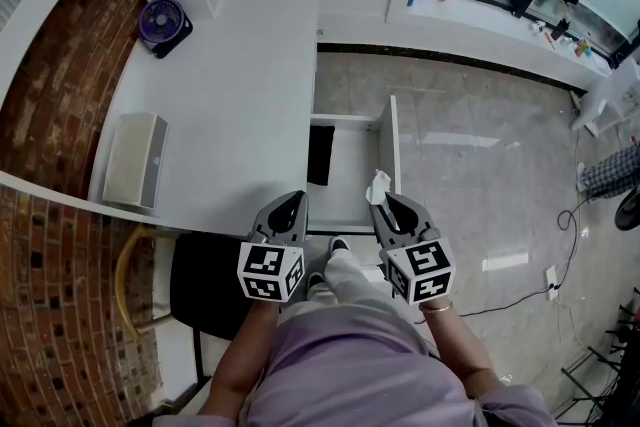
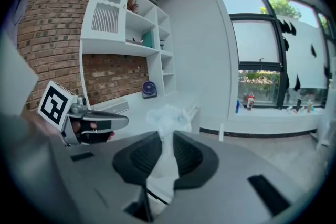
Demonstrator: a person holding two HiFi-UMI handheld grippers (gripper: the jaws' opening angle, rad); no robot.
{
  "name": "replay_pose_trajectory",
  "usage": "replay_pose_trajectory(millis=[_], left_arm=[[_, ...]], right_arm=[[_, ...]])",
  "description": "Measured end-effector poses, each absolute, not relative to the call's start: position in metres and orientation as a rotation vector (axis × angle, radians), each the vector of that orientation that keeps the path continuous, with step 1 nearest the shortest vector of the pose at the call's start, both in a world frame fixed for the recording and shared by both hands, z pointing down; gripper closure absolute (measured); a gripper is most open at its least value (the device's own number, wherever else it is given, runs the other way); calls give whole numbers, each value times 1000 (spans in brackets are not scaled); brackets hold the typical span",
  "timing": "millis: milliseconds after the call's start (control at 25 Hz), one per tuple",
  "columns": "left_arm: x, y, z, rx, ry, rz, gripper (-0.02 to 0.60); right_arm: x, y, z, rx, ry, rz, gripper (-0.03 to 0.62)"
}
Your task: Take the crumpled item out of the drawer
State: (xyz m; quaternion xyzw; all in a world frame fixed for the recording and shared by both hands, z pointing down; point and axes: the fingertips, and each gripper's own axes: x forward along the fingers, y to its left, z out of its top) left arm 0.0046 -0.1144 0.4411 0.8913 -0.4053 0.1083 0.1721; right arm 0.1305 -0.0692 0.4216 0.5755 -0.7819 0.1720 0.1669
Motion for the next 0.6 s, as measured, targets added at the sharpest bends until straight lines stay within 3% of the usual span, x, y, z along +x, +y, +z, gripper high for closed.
replay_pose_trajectory(millis=[600], left_arm=[[5,-119,440,2529,-1157,304,580]], right_arm=[[127,-77,421,1631,-2258,515,525]])
